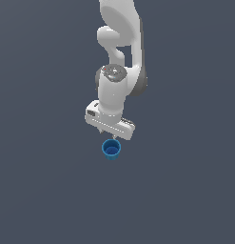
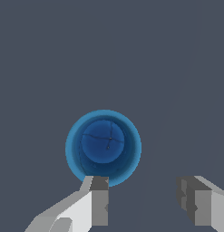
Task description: Pick up the object and move it to a goal position.
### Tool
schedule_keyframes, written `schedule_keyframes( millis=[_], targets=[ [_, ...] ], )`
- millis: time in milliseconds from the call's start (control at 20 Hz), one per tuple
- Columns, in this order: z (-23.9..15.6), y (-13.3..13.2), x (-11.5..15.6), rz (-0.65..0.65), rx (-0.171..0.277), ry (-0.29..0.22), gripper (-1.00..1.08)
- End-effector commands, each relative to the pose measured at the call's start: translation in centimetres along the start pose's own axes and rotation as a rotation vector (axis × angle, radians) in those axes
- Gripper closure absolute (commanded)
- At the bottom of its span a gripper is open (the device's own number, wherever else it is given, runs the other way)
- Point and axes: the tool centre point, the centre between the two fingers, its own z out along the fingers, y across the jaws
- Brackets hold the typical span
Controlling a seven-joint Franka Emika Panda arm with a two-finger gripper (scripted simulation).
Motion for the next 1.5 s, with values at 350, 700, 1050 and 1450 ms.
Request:
schedule_keyframes(
  millis=[350, 700, 1050, 1450],
  targets=[
    [1.8, -0.2, -0.9, 0.22, -0.025, 0.036, -0.2],
    [2.9, -0.2, -1.4, 0.38, -0.037, 0.071, -0.2],
    [3.8, -0.2, -1.9, 0.527, -0.043, 0.108, -0.2],
    [4.2, -0.2, -2.2, 0.628, -0.042, 0.137, -0.2]
  ],
)
